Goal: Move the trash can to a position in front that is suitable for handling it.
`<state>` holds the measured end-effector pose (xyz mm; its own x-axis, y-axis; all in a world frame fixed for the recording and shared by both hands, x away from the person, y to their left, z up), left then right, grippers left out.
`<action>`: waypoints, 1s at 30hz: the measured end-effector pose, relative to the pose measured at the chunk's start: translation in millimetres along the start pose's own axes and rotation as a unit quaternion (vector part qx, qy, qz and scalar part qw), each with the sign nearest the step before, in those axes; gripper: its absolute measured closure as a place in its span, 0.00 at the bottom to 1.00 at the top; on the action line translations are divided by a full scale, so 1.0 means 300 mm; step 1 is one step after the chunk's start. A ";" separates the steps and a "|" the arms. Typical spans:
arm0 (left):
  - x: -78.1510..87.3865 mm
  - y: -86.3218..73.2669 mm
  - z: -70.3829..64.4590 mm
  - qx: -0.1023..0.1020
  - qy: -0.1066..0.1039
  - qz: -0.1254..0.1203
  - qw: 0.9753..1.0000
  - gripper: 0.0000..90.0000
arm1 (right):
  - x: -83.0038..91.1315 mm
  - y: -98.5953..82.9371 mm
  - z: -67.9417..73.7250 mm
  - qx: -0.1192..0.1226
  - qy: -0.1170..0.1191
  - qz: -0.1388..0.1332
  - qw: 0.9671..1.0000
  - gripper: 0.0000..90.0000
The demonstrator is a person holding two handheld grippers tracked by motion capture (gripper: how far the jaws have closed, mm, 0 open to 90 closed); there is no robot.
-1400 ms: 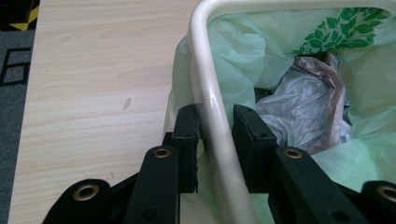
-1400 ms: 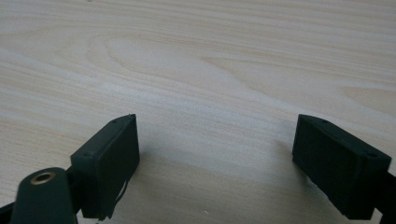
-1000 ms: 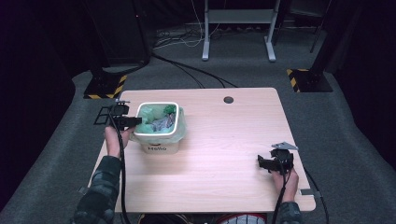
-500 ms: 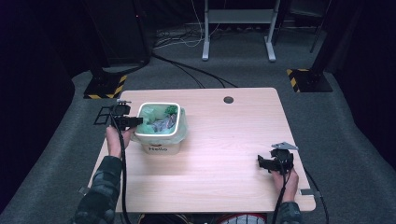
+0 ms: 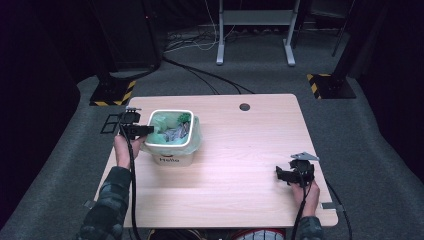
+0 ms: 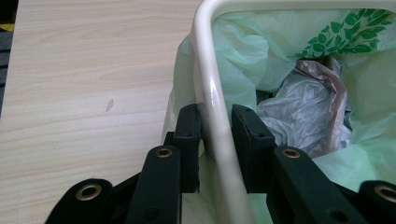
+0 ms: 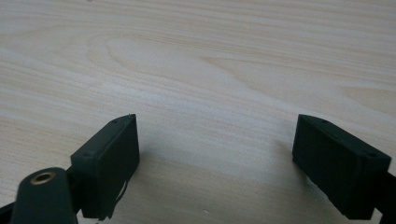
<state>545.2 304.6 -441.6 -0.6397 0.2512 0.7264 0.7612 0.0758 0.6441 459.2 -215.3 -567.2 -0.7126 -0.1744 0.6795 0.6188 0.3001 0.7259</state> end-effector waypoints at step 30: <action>0.022 -0.061 -0.084 -0.012 -0.027 0.016 0.999 0.78 | 0.000 0.000 0.001 0.000 0.000 -0.001 1.000 0.15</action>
<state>524.3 280.6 -442.7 -0.6084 0.3055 0.7325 0.7776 0.0448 0.6272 459.1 -214.9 -567.3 -0.7131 -0.1757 0.6786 0.6176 0.3006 0.7268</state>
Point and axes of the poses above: each handheld gripper's, and its own axes: x roughly backward along the jaws, y roughly out of its top, z roughly to its left, the point moved 6 cm from there along -x, roughly forward along the jaws, and after that the axes turned 9 degrees about x, right-handed, at the moved point
